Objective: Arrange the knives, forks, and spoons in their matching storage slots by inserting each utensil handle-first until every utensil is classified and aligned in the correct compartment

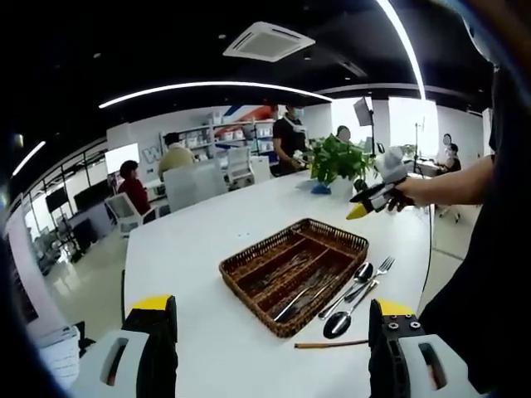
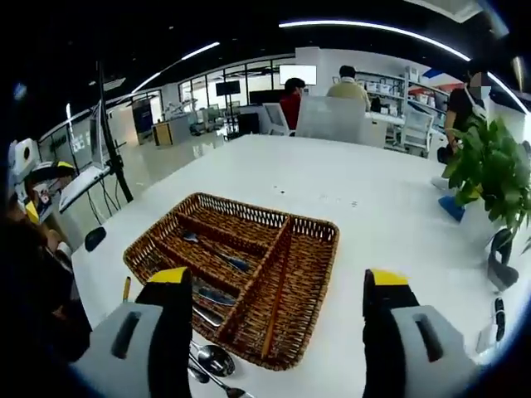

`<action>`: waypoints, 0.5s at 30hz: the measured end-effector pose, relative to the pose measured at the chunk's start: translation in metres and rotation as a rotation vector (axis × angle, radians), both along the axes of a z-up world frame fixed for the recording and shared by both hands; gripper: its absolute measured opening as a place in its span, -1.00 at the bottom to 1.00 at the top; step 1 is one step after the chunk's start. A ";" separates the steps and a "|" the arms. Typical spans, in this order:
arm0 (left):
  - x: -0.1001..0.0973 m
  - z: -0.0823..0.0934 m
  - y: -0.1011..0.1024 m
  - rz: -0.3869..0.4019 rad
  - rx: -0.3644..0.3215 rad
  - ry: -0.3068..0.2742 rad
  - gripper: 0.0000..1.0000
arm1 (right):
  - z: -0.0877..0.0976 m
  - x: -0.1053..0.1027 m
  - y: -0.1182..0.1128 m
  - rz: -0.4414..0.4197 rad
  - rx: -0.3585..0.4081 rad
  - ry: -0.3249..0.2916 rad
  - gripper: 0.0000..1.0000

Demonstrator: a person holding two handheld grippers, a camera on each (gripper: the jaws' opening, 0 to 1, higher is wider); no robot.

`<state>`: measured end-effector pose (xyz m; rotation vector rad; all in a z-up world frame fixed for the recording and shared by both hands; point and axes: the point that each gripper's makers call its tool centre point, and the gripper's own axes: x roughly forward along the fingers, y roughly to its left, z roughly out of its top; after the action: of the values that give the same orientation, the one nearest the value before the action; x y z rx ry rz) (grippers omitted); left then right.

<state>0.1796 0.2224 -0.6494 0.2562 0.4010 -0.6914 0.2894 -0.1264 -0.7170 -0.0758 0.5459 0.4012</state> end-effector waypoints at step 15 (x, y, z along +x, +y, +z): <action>0.011 0.004 -0.019 -0.031 -0.044 0.001 1.00 | 0.047 -0.055 -0.011 0.100 -0.011 -0.118 0.99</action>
<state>0.1903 0.2031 -0.6450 0.2209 0.3836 -0.7296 0.2343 -0.1372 -0.6701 -0.1373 0.4291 0.4880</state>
